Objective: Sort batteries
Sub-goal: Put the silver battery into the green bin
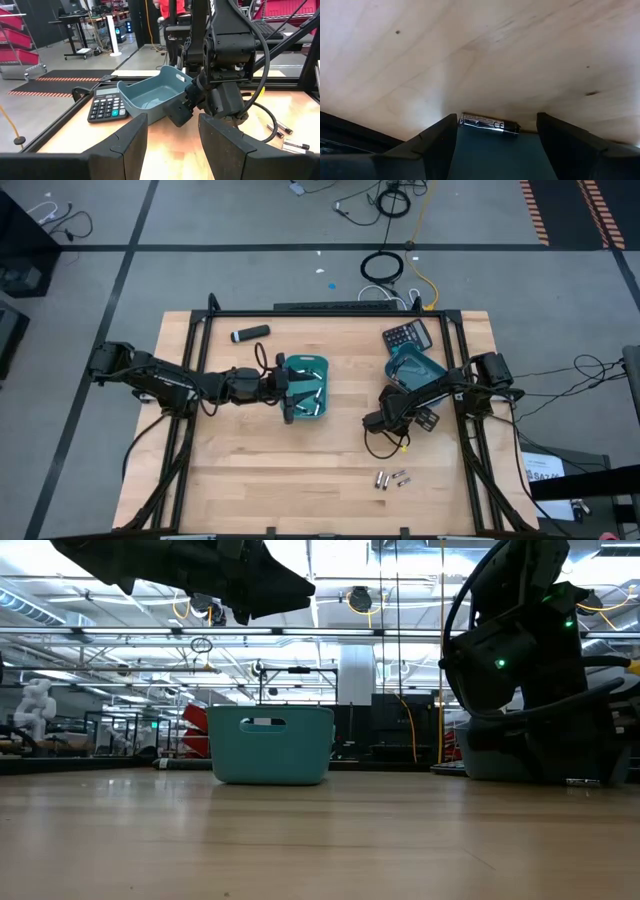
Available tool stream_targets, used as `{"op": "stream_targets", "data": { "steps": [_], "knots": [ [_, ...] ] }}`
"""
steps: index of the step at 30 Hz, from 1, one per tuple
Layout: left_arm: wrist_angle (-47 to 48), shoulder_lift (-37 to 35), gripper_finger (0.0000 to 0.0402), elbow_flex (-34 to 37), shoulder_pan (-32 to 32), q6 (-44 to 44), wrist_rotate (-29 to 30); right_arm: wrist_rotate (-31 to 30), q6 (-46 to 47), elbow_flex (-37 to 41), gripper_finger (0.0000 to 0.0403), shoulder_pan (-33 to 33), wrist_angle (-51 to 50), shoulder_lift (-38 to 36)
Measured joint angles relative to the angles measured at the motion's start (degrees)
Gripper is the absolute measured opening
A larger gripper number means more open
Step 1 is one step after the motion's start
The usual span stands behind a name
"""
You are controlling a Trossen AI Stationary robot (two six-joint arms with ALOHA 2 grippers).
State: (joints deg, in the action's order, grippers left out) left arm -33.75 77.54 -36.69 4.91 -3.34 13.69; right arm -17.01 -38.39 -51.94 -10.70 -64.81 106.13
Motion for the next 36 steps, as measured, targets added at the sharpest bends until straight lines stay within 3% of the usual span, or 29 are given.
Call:
{"op": "stream_targets", "data": {
  "steps": [14, 25, 36],
  "knots": [
    [-0.2, 0.0, 0.0186, 0.0, 0.0, 0.0, 0.0, 0.5, 10.5, 0.1, 0.0268, -1.0, -0.7, 0.2],
    [-0.2, 0.0, 0.0186, 0.0, 1.0, 0.0, 0.0, -1.7, 4.7, 5.5, 0.0261, -5.3, 0.2, -0.1],
    [-1.2, -0.7, 0.0186, 0.0, 1.1, -0.5, 0.0, -2.4, 7.9, 4.2, 0.0220, -6.9, 1.7, 0.3]
  ]
}}
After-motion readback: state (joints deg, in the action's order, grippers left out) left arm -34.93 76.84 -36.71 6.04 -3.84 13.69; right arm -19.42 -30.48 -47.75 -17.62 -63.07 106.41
